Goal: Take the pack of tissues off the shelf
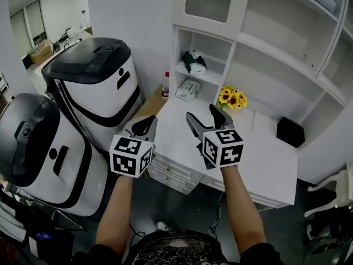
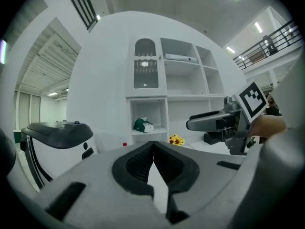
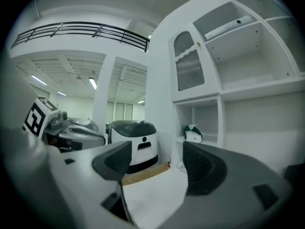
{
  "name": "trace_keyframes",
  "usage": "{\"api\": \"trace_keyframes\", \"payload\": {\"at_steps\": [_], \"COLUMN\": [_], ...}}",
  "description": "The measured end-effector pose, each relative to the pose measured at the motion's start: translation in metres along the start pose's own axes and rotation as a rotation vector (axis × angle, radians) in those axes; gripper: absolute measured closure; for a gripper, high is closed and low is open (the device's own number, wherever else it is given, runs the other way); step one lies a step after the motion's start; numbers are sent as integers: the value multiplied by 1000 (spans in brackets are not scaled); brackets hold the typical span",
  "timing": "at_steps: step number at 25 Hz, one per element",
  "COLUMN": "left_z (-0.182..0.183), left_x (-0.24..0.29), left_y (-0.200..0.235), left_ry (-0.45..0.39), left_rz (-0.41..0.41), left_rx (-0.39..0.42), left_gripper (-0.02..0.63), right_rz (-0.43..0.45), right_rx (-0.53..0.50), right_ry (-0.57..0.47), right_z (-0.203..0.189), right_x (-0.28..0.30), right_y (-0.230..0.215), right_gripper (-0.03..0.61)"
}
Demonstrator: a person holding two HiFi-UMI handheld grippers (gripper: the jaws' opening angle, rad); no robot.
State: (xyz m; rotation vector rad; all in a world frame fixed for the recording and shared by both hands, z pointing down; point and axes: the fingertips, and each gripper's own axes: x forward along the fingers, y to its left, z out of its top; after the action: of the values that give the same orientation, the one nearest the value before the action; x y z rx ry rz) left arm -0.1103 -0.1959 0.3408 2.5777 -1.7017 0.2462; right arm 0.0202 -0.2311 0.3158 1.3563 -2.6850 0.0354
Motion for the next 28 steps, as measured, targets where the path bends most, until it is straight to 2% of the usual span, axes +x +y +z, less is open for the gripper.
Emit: {"api": "trace_keyframes", "payload": {"at_steps": [6, 15, 28], "left_z": [0, 0, 24], "left_x": [8, 38, 135], "left_y": [18, 33, 56], "left_ry": [-12, -5, -14], "left_rz": [-28, -46, -67], "left_rx": [-6, 13, 47], "left_gripper": [607, 607, 607], "right_rz": [-24, -45, -51], "right_rx": [-18, -38, -72], "right_ry": [-3, -12, 3], "right_z": [9, 21, 40], "right_x": [20, 51, 137], "right_y": [5, -14, -88], "right_gripper": [255, 250, 250]}}
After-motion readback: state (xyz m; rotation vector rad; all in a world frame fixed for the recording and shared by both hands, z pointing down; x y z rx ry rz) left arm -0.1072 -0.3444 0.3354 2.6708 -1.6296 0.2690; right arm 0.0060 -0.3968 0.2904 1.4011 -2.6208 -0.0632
